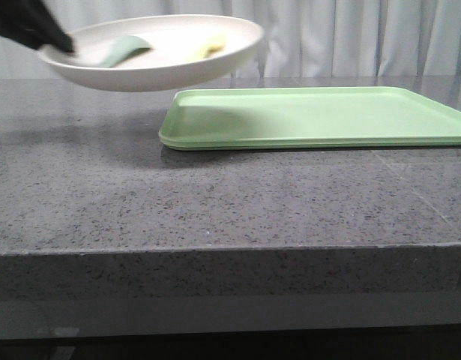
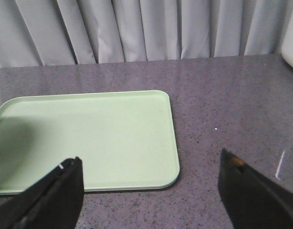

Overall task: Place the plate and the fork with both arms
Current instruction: 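Carry the plate over the green tray and lower it onto it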

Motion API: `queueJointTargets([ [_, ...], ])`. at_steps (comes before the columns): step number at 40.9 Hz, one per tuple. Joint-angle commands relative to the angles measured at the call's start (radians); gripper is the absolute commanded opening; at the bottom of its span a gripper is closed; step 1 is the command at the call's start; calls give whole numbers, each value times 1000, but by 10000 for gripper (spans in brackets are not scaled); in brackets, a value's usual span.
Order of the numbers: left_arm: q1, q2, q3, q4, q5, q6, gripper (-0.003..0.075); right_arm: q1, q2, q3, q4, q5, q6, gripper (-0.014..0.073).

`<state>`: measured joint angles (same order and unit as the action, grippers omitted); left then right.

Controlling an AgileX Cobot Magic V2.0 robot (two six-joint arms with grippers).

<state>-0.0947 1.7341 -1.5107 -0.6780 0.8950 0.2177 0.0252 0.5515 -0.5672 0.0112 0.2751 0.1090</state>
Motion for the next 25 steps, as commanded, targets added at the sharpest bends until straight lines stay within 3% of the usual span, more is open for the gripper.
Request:
queueJointTargets([
  [1,-89,31,-134,-5,-39,-78,-18,-5,8,-36,0,-78,-9,601],
  [12,-259,275,-455,28,-2,-194,-18,1,8,-33,0,-70,-9,601],
  [25,-307,442,-692,166,25,-401,-18,1,8,-32,0,-68,-9,601],
])
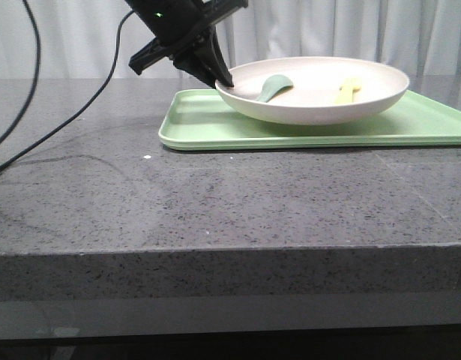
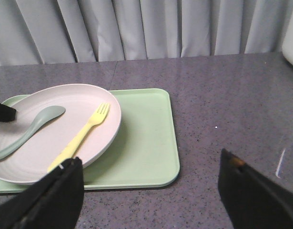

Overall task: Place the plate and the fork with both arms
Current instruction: 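Carry the plate over the green tray and lower it onto it, then open the left gripper, release the plate, and withdraw the left arm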

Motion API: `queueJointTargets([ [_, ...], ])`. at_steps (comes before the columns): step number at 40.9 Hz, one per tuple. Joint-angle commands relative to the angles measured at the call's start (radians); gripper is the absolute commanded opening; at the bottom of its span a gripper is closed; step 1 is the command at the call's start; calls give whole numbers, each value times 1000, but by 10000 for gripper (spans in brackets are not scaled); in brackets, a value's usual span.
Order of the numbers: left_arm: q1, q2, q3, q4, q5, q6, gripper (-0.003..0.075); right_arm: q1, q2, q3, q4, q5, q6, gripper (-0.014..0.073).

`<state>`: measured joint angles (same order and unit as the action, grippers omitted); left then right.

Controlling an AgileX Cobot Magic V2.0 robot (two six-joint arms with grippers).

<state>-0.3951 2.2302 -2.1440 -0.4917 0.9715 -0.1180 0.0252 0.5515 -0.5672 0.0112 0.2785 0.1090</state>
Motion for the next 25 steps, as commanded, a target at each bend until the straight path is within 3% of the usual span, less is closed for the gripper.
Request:
queueJointTargets([
  [1,-7,-52,-61,-21,-60,-76,-18,1,8,-32,0,-72,-9,601],
  [25,-11,-46,-61,-4,-94,-151,-15,1,8,-32,0,-72,-9,601],
])
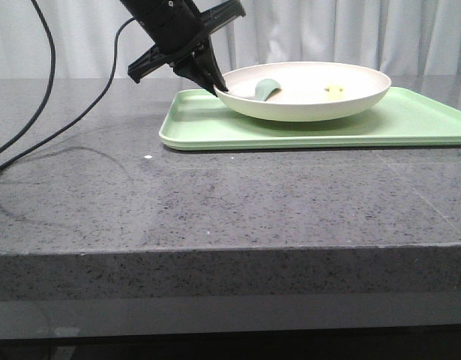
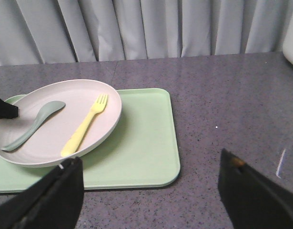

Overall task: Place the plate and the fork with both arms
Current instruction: 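Open the left gripper, release the plate, and withdraw the left arm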

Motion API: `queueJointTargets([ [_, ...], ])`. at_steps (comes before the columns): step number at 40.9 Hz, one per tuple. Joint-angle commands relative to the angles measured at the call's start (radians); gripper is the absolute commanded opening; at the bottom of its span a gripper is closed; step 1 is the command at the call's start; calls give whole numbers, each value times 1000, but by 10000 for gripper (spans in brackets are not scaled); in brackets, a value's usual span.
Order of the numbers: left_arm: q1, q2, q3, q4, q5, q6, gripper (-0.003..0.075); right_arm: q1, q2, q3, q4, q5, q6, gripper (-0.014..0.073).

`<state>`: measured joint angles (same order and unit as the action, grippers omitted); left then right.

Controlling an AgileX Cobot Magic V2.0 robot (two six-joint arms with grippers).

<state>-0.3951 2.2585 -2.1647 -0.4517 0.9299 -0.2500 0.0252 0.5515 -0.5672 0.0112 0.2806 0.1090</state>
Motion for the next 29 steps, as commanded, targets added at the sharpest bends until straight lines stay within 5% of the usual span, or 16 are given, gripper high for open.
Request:
queueJointTargets([
  [1,-13,-72,-40,-44,-49,-19,-14,1,8,-32,0,-74,-9,601],
  [17,-36,-59,-47,-44,-45,-15,300,1,8,-32,0,-74,-9,601],
  [29,30,-59,-266,-36,239,124,305,1,8,-32,0,-75,-9,601],
])
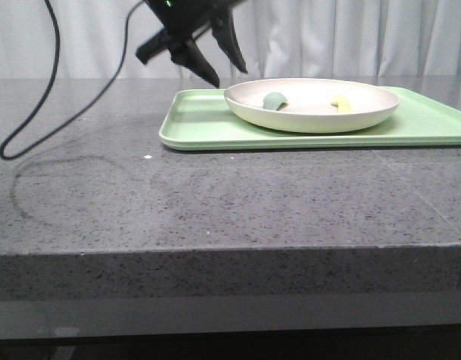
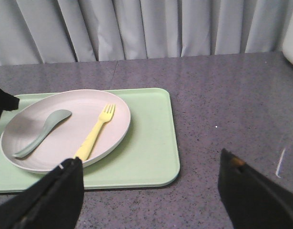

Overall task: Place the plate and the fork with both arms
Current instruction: 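Open the left gripper, release the plate, and withdraw the left arm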

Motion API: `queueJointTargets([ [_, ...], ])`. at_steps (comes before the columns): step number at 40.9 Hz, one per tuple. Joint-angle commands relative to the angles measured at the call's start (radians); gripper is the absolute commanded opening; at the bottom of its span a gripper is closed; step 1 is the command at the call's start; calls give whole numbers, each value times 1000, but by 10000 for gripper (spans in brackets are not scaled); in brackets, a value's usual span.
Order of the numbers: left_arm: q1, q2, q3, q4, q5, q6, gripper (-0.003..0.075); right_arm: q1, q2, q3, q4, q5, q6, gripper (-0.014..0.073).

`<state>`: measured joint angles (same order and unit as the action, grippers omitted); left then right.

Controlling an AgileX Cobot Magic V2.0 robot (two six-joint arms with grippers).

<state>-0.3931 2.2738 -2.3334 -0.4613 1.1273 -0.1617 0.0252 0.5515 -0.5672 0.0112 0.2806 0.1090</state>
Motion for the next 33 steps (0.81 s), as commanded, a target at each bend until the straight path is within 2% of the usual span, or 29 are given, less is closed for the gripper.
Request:
queueJointTargets([
  [1,35,-74,-123,-25,67,36,304,1,8,-32,0,-75,-9,601],
  [5,50,-74,-193,2,142,36,259,1,8,-32,0,-75,-9,601],
  [13,49,-99,-218,35,146,71,-17,1,8,-32,0,-75,-9,601],
  [18,49,-138,-218,71,146,86,-18,1,8,-32,0,-75,-9,601],
  [23,49,-225,-169,241,146,86,-18,1,8,-32,0,-74,-9,601],
  [28,54,-350,-2,417,146,79,-18,1,8,-32,0,-74,-9,601],
  [33,61,-467,195,534,135,50,-18,1,8,-32,0,-74,-9,601],
])
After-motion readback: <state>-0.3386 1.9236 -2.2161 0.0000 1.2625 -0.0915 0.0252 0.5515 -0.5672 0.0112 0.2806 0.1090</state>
